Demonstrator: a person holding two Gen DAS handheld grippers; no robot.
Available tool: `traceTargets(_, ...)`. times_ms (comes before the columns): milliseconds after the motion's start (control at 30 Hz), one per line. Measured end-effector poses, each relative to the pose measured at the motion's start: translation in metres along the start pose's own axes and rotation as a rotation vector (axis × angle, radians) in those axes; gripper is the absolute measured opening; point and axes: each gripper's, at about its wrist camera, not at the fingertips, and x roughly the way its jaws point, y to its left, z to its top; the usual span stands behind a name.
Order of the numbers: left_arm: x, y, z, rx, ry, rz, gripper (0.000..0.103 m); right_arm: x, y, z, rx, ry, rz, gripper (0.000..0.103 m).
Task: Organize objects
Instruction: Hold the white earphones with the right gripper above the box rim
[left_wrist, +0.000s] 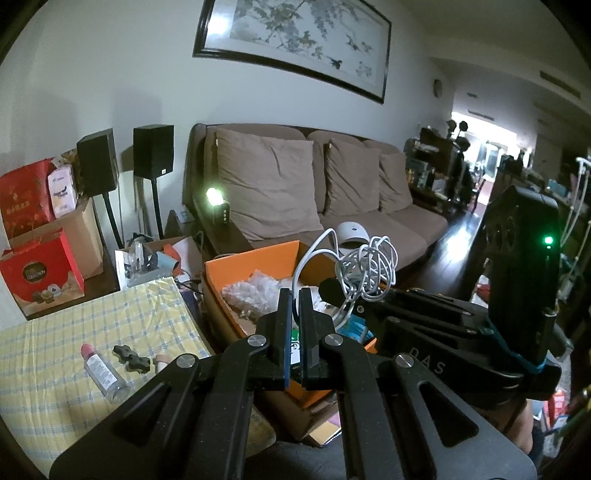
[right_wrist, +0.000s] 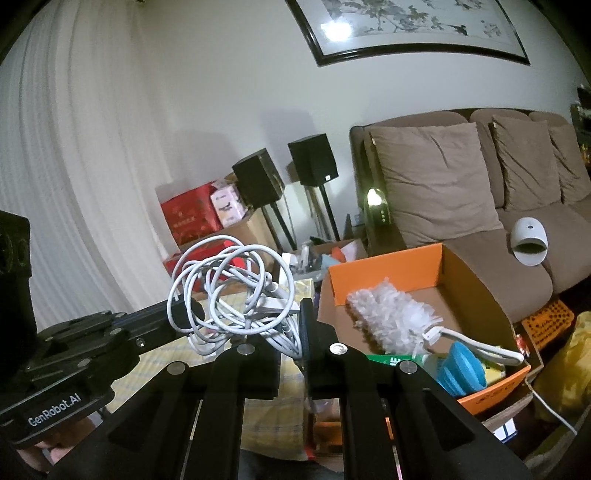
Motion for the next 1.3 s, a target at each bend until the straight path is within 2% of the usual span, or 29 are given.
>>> traceTargets(1300,0.013,-0.009,0.001,0.006,0.010,-0.021,0.003,-0.003,-0.014,0.003,0.004,-0.014,-0.061,0.009)
